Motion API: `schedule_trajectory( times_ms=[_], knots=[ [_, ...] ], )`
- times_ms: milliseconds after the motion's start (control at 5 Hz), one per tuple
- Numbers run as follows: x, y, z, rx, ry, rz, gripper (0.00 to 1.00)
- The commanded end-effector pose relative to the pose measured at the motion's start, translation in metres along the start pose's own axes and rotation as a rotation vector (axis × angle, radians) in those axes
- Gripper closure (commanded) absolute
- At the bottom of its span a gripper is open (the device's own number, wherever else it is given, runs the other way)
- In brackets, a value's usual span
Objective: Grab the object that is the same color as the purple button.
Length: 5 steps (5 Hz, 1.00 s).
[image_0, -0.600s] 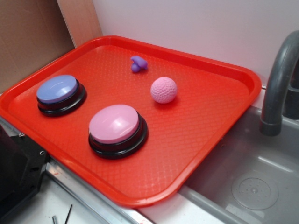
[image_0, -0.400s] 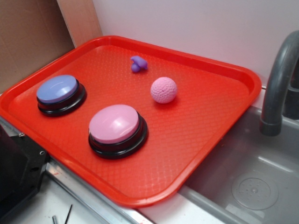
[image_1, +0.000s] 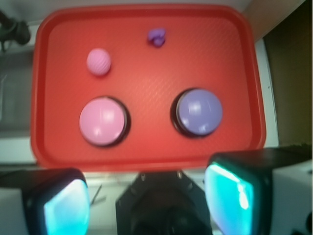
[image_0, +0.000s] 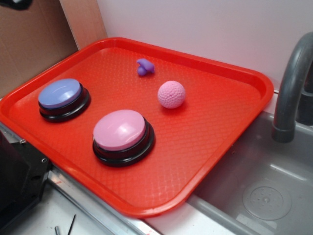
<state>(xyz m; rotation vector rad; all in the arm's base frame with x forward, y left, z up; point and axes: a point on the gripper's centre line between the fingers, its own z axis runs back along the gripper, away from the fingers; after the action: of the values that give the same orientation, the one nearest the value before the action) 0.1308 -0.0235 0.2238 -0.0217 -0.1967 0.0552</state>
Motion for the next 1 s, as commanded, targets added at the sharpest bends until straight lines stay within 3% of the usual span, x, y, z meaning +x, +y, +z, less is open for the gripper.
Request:
schedule_trajectory(
  times_ms=[0, 200, 400, 800],
  knots=[
    [0.035, 0.001, -0.044, 0.044, -0.106, 0.036, 0.0],
    [0.066, 0.015, -0.075, 0.059, -0.128, 0.072, 0.0],
    [0.091, 0.026, -0.108, 0.112, -0.127, 0.154, 0.0],
    [0.112, 0.037, -0.153, 0.186, -0.091, 0.222, 0.0]
  ],
)
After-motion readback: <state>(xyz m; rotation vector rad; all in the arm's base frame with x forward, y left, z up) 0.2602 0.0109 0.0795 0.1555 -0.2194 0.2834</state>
